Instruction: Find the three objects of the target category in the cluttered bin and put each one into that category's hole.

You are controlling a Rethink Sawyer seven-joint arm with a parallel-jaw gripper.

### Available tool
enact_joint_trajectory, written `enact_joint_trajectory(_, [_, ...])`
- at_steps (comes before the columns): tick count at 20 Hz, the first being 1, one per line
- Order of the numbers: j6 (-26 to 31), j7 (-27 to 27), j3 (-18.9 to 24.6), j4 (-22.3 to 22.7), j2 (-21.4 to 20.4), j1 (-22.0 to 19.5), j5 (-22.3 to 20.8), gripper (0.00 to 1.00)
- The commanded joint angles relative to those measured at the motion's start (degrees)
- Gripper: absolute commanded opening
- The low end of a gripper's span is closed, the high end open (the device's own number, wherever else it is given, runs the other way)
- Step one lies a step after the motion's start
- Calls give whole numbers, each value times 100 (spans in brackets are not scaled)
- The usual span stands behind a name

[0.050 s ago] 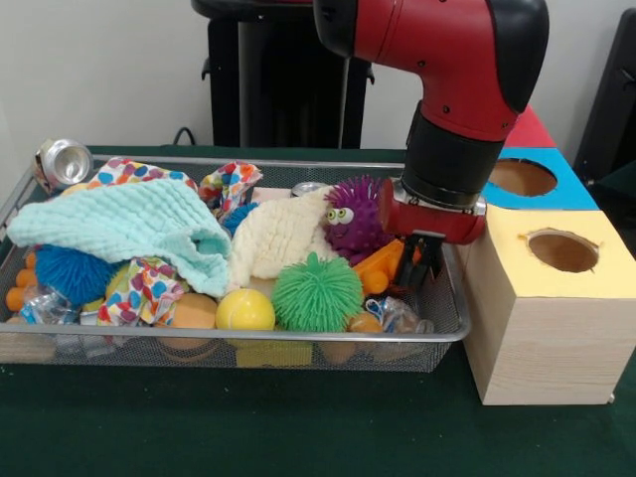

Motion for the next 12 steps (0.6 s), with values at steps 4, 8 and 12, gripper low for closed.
enact_joint_trajectory(4, [868,1233,196,248,-73,44,105,0])
enact_joint_trajectory(8, [489,1216,266,286,-15,8,74,0])
enact_joint_trajectory(12, [-296,1198,521,400,128,-142,54,0])
